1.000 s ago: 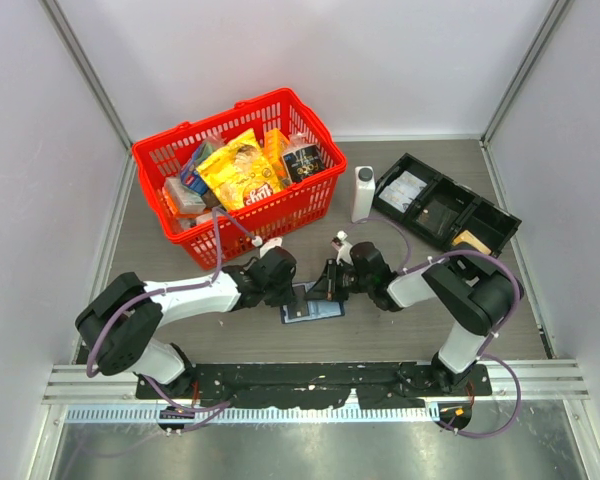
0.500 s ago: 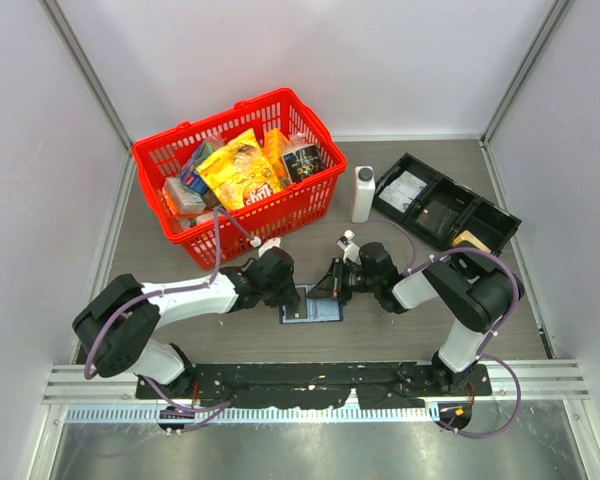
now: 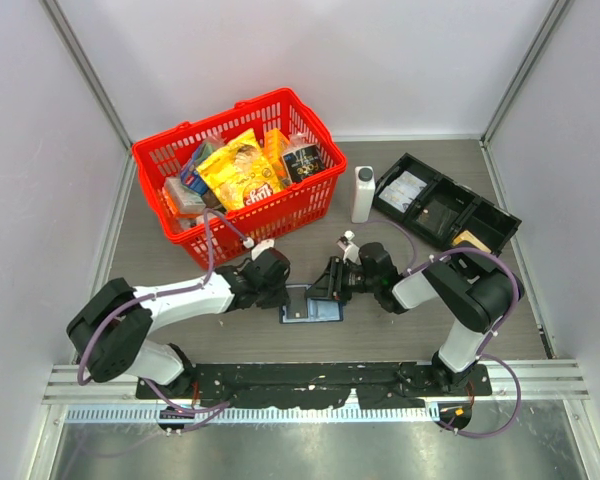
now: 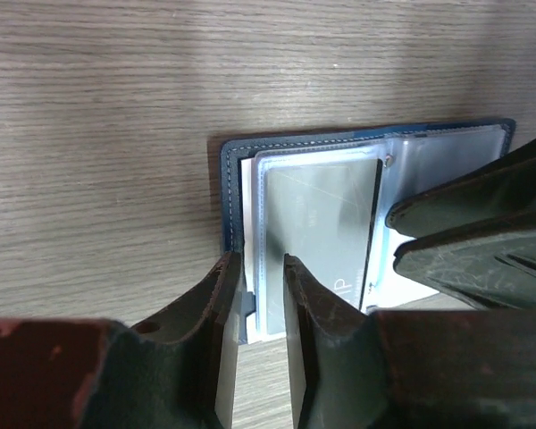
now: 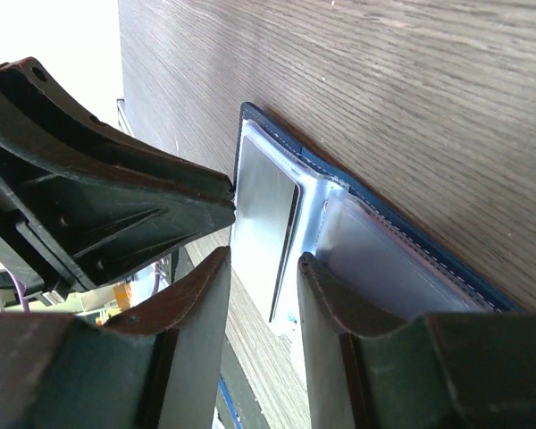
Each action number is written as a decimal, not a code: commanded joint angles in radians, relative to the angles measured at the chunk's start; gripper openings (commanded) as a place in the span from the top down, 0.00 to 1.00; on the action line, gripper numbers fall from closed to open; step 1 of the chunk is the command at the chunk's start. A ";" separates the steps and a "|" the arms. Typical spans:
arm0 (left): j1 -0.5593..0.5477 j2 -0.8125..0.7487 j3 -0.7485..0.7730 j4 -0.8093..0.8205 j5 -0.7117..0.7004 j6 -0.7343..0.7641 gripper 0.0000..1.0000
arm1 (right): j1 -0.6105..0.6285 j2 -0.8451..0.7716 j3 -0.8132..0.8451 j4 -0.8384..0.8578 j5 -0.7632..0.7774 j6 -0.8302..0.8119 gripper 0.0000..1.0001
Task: Take the credit cards out of the card holder
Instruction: Remove the credit card from the card holder.
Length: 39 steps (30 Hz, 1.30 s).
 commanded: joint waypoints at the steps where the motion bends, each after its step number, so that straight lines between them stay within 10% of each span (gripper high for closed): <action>1: 0.009 0.038 0.026 -0.012 -0.016 0.016 0.75 | 0.010 -0.006 0.016 -0.019 0.029 -0.016 0.58; 14: 0.009 0.069 0.027 -0.003 0.011 0.016 0.98 | 0.034 -0.003 0.030 0.013 0.010 -0.002 0.63; 39: 0.009 0.079 0.015 0.058 0.067 0.005 1.00 | 0.077 0.087 0.054 0.155 -0.045 0.090 0.64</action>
